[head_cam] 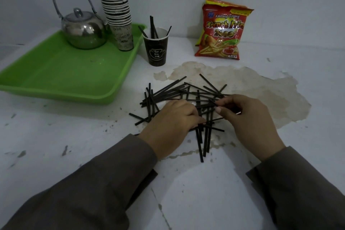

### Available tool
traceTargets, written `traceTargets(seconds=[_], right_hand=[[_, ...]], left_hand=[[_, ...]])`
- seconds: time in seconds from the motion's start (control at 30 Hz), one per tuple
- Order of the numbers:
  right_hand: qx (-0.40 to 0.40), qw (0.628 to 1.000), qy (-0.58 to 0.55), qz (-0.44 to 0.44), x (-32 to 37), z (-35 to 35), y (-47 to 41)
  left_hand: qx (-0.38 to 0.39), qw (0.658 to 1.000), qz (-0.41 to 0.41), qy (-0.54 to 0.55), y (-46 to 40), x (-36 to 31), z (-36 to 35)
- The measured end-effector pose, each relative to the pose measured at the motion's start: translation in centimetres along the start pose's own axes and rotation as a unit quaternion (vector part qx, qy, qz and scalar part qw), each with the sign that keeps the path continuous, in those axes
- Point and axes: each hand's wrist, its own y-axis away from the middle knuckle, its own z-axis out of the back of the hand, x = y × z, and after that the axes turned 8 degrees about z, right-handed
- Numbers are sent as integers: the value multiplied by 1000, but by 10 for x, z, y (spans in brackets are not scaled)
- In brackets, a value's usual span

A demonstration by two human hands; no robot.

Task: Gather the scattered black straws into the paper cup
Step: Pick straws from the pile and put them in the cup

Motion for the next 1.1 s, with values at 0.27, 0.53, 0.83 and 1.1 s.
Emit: traceTargets(seconds=[0.27, 0.53, 0.83, 1.1], right_hand=[[-51, 997, -31, -41, -16, 9, -25], [-17, 996, 77, 42, -11, -31, -61], [47, 963, 238, 115, -6, -74, -88], [30, 994, 87, 65, 14, -54, -91]], left_hand=[[-68, 986, 105, 112, -6, 5, 16], [-219, 915, 215, 260, -20, 5, 18], [-281, 846, 305, 334, -17, 19, 25], [-281, 820, 334, 370, -19, 24, 31]])
